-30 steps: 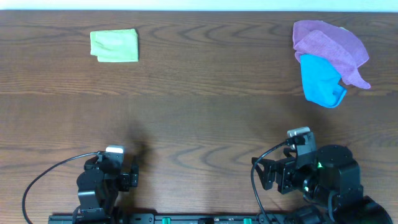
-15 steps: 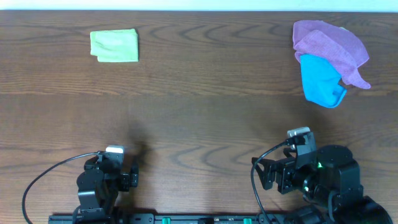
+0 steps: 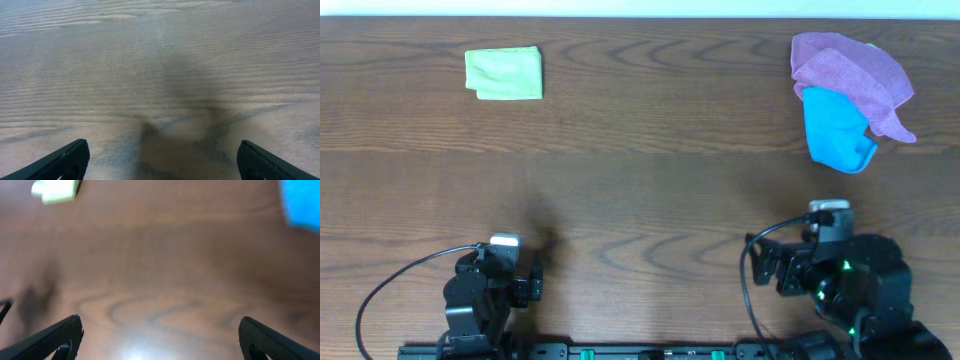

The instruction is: Fold the cloth

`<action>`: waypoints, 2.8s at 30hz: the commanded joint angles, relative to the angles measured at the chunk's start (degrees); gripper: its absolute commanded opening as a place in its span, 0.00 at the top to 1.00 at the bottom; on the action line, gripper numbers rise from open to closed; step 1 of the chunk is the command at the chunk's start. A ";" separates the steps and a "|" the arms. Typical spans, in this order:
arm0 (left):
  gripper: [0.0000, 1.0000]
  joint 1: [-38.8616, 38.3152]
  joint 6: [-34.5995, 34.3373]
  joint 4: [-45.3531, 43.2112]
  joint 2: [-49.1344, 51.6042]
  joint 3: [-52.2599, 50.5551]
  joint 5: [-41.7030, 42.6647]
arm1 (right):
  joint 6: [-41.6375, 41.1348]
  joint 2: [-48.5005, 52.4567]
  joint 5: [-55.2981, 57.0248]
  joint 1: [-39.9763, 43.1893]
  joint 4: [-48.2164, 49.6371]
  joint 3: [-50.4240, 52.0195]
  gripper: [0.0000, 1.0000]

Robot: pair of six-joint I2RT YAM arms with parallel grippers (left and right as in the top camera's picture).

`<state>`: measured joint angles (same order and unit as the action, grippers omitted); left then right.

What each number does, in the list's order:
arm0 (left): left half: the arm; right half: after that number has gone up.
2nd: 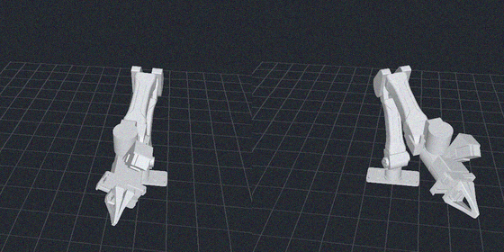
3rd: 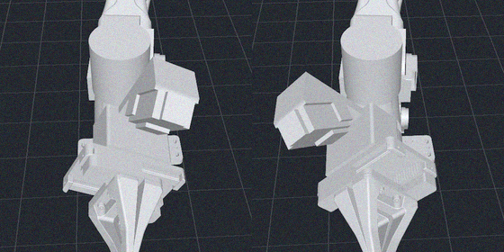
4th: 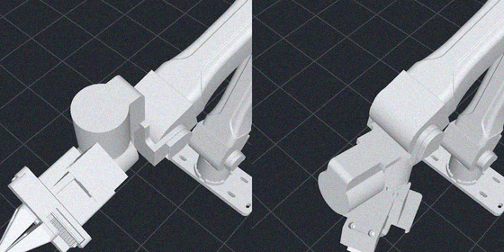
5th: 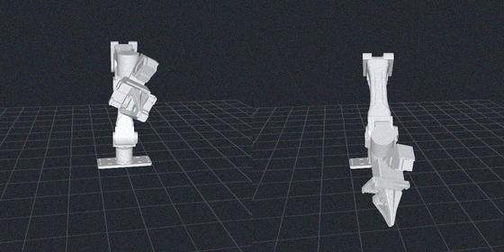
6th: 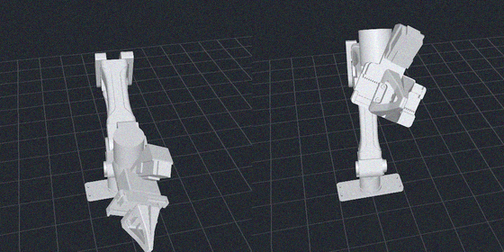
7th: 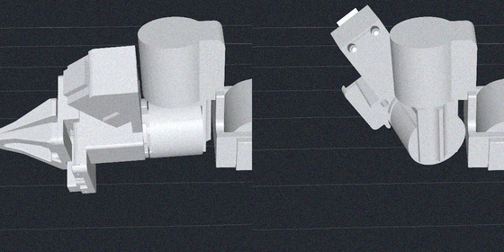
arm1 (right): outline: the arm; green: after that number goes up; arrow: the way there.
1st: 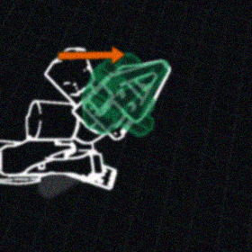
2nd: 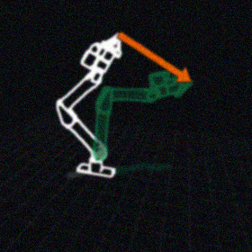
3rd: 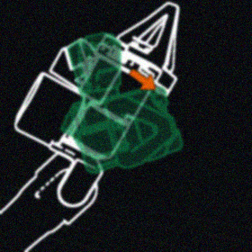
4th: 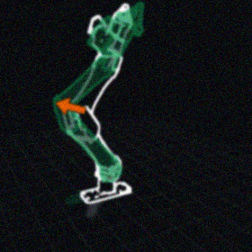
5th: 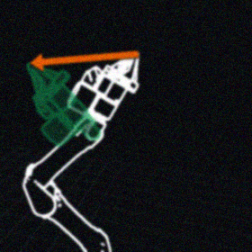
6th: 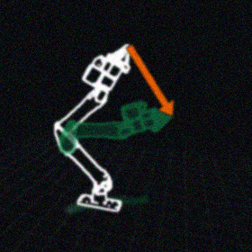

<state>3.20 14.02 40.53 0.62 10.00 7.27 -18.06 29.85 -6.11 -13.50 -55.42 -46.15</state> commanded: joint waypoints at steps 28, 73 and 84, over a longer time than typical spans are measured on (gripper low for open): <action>0.05 -0.24 1.22 0.33 -0.42 -0.61 -0.42 | 16.92 -22.36 0.31 12.83 26.71 34.95 0.01; 0.05 -0.24 1.22 0.33 -0.42 -0.61 -0.42 | 20.06 -29.53 -0.11 13.81 26.49 38.18 0.01; 0.05 -0.24 1.22 0.33 -0.42 -0.61 -0.42 | 20.06 -29.53 -0.11 13.79 26.49 38.18 0.01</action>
<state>3.20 14.04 40.58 0.62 10.00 7.25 1.15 0.95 -5.61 -0.21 -28.84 -8.69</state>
